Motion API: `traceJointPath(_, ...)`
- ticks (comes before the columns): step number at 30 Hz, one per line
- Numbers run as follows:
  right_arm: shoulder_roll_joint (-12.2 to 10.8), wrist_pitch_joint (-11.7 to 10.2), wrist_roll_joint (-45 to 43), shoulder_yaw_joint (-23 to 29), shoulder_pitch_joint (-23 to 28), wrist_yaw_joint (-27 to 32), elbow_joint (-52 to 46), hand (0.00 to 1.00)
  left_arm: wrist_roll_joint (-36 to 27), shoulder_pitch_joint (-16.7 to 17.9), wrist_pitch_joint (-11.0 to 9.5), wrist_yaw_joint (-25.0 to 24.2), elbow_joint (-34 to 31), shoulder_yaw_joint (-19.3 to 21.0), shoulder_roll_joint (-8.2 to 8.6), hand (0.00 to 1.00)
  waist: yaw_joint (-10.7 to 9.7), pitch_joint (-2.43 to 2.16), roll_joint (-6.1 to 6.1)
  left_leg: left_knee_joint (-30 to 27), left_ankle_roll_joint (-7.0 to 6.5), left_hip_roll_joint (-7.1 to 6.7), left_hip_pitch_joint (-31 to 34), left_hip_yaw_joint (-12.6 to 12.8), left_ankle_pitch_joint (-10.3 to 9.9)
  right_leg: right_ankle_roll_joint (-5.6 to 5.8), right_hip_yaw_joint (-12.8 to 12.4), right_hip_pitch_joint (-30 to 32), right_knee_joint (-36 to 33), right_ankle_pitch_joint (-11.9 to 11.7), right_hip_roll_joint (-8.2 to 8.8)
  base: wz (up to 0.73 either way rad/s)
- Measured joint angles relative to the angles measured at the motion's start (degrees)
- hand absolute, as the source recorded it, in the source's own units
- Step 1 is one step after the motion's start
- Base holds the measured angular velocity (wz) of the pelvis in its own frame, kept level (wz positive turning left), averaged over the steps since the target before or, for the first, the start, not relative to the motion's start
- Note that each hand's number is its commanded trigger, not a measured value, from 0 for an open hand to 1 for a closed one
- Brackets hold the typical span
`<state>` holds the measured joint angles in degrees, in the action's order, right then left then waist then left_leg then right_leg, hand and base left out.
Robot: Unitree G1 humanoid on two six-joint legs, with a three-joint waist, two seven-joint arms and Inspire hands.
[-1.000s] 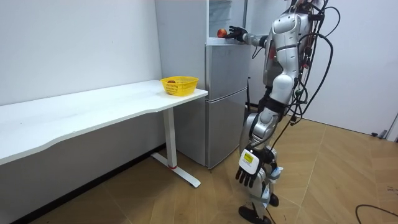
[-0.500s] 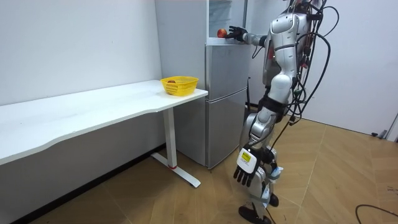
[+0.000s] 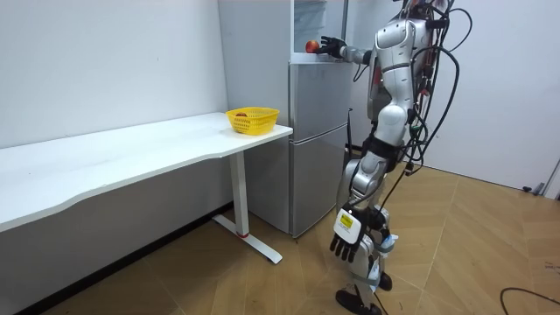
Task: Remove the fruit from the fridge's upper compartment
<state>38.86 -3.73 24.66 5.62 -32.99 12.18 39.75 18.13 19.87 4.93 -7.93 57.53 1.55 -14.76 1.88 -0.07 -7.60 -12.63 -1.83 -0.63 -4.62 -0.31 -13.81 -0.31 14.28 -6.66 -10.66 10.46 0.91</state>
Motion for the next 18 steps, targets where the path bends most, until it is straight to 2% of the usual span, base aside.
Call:
traceJointPath(5,0.00,0.00,0.20,-1.04,-0.88,-1.08,-0.26,0.00,0.00,0.00,-0.05,-0.01,-0.03,-0.63,0.03,0.00,0.09,0.03,0.18,0.05,0.00,0.03,0.00,0.02,0.00,0.00,-0.01,0.05,0.00,0.00,-0.02,0.00)
traceJointPath(8,0.00,0.04,0.22,-1.61,-0.88,-2.23,-2.50,0.00,0.01,-0.01,-0.03,-0.02,0.00,-0.57,0.09,0.00,0.13,0.20,0.45,0.08,0.00,0.02,0.00,0.07,0.00,0.00,-0.13,0.09,-0.01,0.00,-0.02,0.00)
traceJointPath(18,-0.01,0.11,0.20,-2.78,-0.88,-4.86,-4.61,0.00,-0.01,-0.06,0.02,0.00,-0.22,-0.52,0.07,0.00,0.80,0.13,0.55,0.00,-0.01,0.03,-0.05,0.07,0.03,0.00,-0.16,0.14,-0.01,0.00,0.01,0.00)
